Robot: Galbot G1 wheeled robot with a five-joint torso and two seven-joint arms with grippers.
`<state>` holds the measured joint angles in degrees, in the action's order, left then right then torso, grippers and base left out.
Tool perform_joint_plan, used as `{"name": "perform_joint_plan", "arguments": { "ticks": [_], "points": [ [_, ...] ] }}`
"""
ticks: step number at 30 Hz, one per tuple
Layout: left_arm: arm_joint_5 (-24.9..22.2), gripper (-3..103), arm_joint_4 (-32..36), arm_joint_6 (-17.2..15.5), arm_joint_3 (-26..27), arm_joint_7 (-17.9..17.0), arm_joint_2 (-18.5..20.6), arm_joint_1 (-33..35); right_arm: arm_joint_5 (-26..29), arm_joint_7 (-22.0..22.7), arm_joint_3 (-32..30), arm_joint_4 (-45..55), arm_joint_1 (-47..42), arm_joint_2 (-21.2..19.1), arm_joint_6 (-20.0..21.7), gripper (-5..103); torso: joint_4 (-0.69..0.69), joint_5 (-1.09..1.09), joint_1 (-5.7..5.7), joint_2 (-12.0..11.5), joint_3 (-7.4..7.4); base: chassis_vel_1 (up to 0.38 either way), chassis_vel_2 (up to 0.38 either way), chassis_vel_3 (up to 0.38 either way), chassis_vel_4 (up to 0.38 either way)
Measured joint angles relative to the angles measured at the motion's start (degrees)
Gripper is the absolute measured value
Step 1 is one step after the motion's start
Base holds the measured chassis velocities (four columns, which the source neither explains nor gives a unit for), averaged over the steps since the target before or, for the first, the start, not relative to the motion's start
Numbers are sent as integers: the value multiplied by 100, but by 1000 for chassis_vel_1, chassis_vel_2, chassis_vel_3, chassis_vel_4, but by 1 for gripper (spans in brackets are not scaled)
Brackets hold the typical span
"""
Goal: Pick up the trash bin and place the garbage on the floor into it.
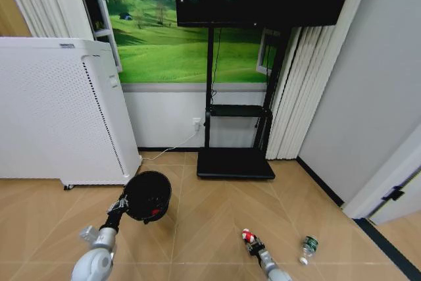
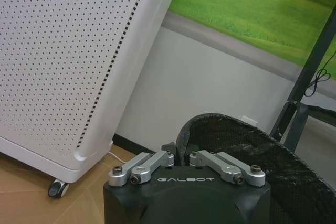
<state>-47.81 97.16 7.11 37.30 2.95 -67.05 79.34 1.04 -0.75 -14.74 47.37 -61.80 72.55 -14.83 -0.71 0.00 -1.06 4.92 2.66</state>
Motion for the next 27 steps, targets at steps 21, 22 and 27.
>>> {"name": "perform_joint_plan", "arguments": {
  "ticks": [21,22,27],
  "points": [
    [103,7,-579,-194,-634,166,133,-80,764,-141,-238,4018,-1441,-910,-72,33,2,-1,0,0,0,0,0,0,0],
    [89,7,-654,-227,-822,165,166,-190,760,-150,-236,4394,-1534,-962,-78,33,1,-1,0,0,0,0,0,0,0],
    [59,7,-864,-218,-1577,234,324,-606,788,-226,-107,5711,-1874,-995,78,33,0,1,0,0,0,0,0,0,0]
  ]
}}
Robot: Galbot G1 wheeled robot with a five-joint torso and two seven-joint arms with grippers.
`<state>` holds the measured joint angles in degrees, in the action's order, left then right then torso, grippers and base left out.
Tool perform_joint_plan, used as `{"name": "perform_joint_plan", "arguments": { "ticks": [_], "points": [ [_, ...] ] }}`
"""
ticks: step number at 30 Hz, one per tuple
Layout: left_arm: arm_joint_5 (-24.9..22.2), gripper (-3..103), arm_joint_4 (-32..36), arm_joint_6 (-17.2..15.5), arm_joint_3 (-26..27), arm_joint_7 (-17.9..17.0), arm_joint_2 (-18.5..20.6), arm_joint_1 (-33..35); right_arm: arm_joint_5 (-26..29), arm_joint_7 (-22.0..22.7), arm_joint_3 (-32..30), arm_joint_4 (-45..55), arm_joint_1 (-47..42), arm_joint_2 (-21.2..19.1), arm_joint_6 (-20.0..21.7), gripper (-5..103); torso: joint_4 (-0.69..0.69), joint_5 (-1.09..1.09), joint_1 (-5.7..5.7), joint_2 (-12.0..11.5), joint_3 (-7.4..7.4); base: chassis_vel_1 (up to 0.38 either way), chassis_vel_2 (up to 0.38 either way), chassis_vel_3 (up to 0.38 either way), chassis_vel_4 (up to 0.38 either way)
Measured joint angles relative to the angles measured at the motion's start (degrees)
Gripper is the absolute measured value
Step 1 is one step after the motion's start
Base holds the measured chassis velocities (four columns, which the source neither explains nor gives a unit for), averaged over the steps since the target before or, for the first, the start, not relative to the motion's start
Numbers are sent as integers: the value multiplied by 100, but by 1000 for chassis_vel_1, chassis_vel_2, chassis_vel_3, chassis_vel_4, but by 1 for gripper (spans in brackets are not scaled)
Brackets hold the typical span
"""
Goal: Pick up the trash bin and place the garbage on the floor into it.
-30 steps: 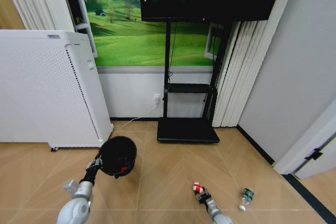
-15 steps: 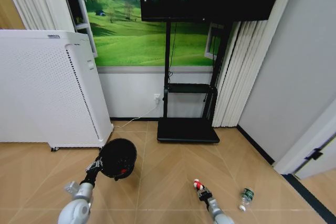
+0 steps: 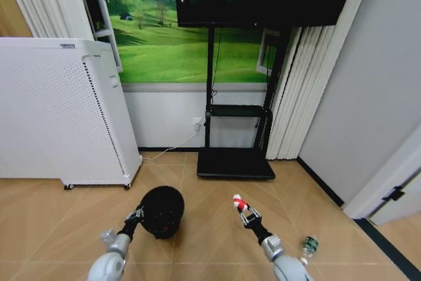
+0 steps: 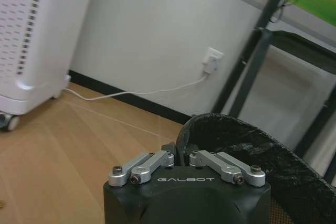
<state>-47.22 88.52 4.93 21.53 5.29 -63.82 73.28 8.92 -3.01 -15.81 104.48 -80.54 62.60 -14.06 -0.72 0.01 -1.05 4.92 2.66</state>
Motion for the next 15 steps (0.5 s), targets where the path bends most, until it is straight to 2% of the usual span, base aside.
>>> {"name": "perform_joint_plan", "arguments": {
  "ticks": [1,8,12,15],
  "points": [
    [0,7,0,0,0,0,0,0,0,0,0,0,0,0,0,33,0,0,0,0,0,0,0,0,0],
    [-38,7,-57,-47,-857,150,215,-417,-230,-140,254,1050,-360,47,73,33,0,-1,0,0,0,0,0,0,0],
    [-34,7,-6,-97,-1202,258,204,-361,-488,-76,355,1232,-504,127,73,33,1,-1,0,0,0,0,0,0,0],
    [65,7,69,-99,-1419,471,148,-217,-616,-65,443,1221,-610,180,65,33,0,0,0,0,0,0,0,0,0]
  ]
}}
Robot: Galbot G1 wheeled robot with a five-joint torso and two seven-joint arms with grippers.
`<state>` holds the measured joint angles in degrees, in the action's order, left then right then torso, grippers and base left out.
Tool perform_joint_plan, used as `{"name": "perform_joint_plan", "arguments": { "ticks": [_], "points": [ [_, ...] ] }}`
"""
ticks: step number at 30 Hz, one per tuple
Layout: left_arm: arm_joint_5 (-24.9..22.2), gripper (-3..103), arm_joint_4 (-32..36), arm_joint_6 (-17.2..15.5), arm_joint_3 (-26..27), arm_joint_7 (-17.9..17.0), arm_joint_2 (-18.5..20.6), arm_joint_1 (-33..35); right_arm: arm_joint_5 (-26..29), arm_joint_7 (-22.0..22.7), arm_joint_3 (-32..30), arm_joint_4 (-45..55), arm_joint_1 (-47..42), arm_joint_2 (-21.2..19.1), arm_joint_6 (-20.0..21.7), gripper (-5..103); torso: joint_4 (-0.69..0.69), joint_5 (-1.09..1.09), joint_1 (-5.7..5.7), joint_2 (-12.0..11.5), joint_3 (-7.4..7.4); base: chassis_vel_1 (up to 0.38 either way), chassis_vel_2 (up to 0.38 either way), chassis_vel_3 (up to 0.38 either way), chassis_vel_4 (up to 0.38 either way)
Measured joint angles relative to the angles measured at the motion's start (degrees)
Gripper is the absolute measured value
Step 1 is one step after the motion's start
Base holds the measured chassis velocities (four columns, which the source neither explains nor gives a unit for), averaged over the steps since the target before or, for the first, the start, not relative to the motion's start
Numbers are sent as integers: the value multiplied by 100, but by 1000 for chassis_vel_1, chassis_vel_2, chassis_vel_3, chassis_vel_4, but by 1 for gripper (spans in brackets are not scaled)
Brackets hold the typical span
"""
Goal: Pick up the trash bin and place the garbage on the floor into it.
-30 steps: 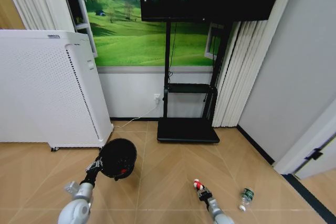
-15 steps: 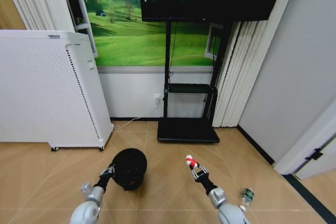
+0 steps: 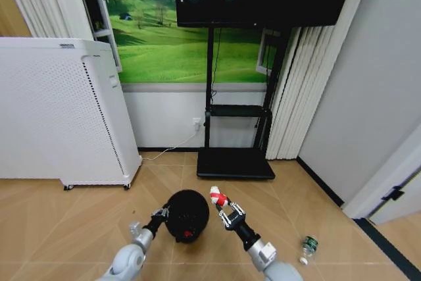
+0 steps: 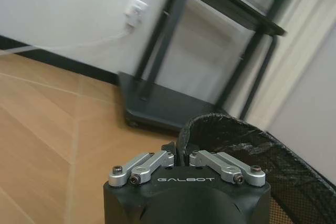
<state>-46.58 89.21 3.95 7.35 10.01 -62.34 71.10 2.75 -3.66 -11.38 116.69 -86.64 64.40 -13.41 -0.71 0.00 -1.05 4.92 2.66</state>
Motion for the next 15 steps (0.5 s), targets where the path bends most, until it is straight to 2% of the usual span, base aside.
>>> {"name": "perform_joint_plan", "arguments": {
  "ticks": [2,8,10,11,14,15],
  "points": [
    [111,7,69,20,-90,190,-21,79,-78,-4,47,-107,-34,21,-19,33,0,0,0,0,0,0,0,0,0],
    [104,7,231,43,-57,257,-8,141,-324,27,-2,-300,-13,48,-29,30,0,-1,0,0,0,0,0,0,0],
    [81,7,268,53,34,266,32,170,-390,48,-42,-294,-1,36,-24,37,0,-1,0,0,0,0,0,0,0],
    [81,7,268,53,34,266,32,170,-390,48,-42,-294,-1,36,-24,37,0,-1,0,0,0,0,0,0,0],
    [60,7,246,64,163,378,34,193,-419,-28,-46,-310,5,43,-120,54,1,-1,0,0,0,0,0,0,0],
    [60,7,246,64,163,378,34,193,-419,-28,-46,-310,5,43,-120,54,1,-1,0,0,0,0,0,0,0]
  ]
}}
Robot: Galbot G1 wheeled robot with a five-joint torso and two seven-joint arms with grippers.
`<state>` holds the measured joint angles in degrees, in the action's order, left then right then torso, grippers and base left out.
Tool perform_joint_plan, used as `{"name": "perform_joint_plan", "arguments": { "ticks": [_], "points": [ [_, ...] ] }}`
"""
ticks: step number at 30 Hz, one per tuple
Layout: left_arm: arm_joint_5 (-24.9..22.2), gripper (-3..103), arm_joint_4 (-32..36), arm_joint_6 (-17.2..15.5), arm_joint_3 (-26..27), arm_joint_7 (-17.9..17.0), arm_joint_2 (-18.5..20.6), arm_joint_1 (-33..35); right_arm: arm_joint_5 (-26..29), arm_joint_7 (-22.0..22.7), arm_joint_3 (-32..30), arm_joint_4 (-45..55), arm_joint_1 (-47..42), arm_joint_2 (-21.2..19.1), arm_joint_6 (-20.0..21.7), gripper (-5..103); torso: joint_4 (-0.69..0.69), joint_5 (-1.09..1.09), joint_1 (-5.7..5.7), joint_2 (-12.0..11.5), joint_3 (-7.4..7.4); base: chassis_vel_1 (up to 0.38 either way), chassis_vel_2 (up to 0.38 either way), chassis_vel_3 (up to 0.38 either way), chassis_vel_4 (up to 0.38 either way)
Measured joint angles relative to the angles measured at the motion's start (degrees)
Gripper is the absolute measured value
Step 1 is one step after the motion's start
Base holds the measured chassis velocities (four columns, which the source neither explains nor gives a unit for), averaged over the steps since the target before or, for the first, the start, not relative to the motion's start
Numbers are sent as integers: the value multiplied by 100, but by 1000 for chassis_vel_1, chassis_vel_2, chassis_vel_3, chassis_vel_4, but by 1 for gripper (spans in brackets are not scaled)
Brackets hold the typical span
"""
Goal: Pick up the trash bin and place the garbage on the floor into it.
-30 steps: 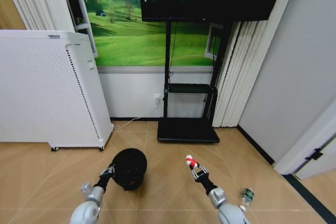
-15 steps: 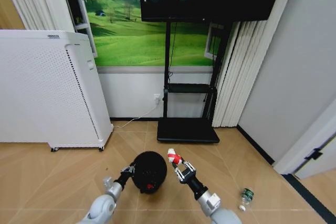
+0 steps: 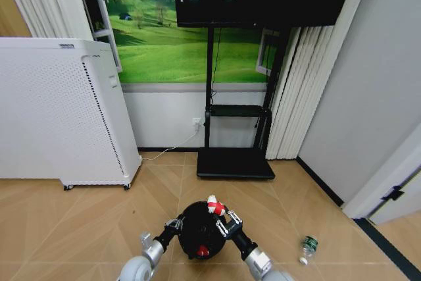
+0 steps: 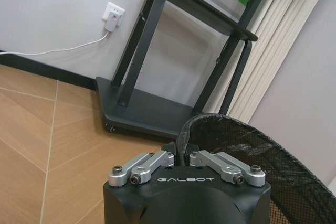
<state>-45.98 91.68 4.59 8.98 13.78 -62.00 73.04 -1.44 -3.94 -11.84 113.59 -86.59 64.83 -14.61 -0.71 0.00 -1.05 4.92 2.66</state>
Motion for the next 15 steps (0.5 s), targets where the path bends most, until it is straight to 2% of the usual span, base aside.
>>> {"name": "perform_joint_plan", "arguments": {
  "ticks": [3,6,8,9,11,15],
  "points": [
    [-96,7,-37,2,65,26,-64,0,28,-7,0,-42,-1,27,-31,71,0,1,0,0,0,0,0,0,0],
    [-122,7,-45,1,65,22,-73,-7,49,-6,0,-40,-3,23,-32,76,0,0,0,0,0,0,0,0,0],
    [-130,7,-103,-5,44,21,-105,-47,64,-4,-28,-7,-32,3,-35,86,0,1,0,0,0,0,0,0,0],
    [-130,7,-103,-5,44,21,-105,-47,64,-4,-28,-7,-32,3,-35,86,0,1,0,0,0,0,0,0,0],
    [-141,7,-132,-8,17,20,-157,-77,68,3,-39,0,-87,-3,-45,96,-1,1,0,0,0,0,0,0,0],
    [-150,7,-127,-9,54,9,-214,-64,160,86,-66,-50,-89,40,-58,100,-2,1,0,0,0,0,0,0,0]
  ]
}}
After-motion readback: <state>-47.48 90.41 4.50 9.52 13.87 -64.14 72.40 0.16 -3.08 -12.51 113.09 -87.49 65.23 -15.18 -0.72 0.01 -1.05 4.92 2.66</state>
